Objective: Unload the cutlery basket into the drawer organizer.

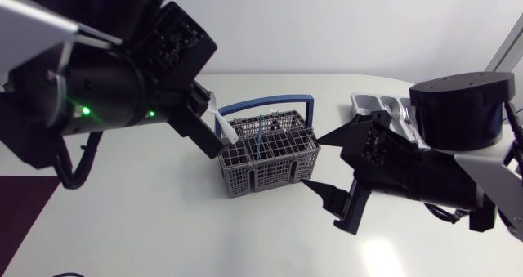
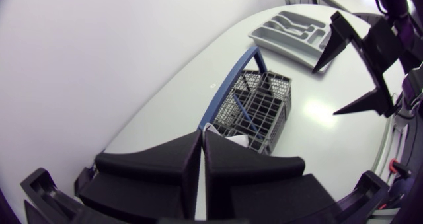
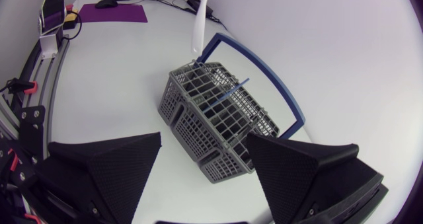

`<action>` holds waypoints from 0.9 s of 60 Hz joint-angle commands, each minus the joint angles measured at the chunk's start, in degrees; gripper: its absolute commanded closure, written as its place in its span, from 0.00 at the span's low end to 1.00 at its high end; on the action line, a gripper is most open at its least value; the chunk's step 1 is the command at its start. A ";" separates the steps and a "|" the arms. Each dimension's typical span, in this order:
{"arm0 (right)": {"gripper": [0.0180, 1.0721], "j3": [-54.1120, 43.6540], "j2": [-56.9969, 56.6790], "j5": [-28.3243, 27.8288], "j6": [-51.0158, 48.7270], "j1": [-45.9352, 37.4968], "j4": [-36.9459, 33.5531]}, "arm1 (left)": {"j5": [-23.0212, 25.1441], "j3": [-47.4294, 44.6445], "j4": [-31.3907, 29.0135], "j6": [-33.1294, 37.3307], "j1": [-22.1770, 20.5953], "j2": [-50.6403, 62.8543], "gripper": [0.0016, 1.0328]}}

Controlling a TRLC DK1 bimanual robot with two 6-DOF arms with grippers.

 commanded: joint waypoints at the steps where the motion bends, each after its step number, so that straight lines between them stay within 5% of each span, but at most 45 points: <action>1: 0.11 1.74 1.24 1.95 3.17 3.37 1.46 | 4.57 2.37 -1.05 -3.94 2.67 -0.26 0.93; 19: 0.12 6.40 6.16 3.35 9.06 7.50 4.89 | 29.80 1.67 -0.97 -10.27 13.66 2.11 0.93; 54: 0.26 4.82 16.01 19.61 10.03 15.41 20.71 | 41.58 1.05 3.08 -18.79 16.30 8.44 0.93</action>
